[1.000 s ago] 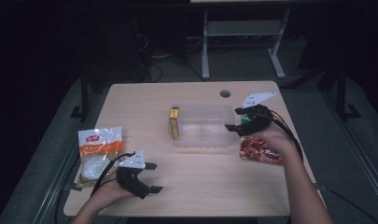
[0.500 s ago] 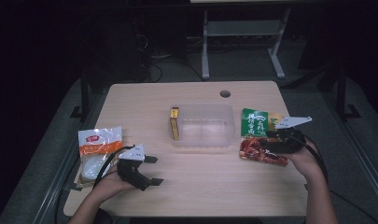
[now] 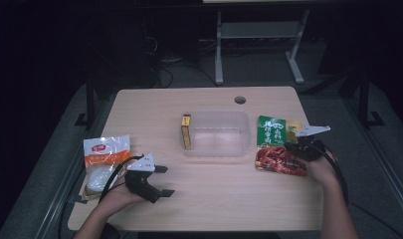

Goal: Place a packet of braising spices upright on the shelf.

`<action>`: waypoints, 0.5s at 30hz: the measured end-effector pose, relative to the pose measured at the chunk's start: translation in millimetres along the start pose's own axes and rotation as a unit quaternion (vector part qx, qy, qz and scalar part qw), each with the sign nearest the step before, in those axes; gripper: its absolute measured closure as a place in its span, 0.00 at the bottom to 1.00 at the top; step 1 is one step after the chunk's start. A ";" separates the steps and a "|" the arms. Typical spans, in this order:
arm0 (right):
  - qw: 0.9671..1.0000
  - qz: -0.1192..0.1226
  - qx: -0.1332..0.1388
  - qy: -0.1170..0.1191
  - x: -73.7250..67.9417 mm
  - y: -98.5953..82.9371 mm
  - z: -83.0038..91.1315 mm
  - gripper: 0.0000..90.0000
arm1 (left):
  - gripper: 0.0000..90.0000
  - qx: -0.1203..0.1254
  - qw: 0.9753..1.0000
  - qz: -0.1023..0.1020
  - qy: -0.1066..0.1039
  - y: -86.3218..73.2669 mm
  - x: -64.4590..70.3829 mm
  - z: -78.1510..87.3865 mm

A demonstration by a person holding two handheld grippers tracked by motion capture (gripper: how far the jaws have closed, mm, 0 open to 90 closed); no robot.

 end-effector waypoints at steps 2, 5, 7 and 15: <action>1.000 0.020 -0.020 -0.012 2.6 -4.5 -7.6 1.00 | 0.13 -0.003 1.000 0.000 -0.001 -1.2 1.1 -1.0; 0.999 0.022 -0.026 -0.010 4.1 -5.1 -9.9 1.00 | 0.13 -0.006 1.000 0.002 -0.001 -2.6 1.4 -1.4; 0.999 0.007 -0.037 -0.006 3.9 -6.1 -11.5 1.00 | 0.13 -0.006 1.000 0.000 0.000 -3.1 -0.2 -2.4; 0.998 0.030 -0.059 -0.010 2.4 -5.6 -13.6 1.00 | 0.13 -0.007 1.000 0.018 0.000 -5.3 -4.7 -3.3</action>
Point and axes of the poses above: each handheld gripper's, and its own axes: z roughly backward along the jaws, y roughly out of its top, x roughly to its right, the point moved 8 cm from there along -z, roughly forward along the jaws, and after that the axes turned 12 degrees about -z, right-handed, at the moved point
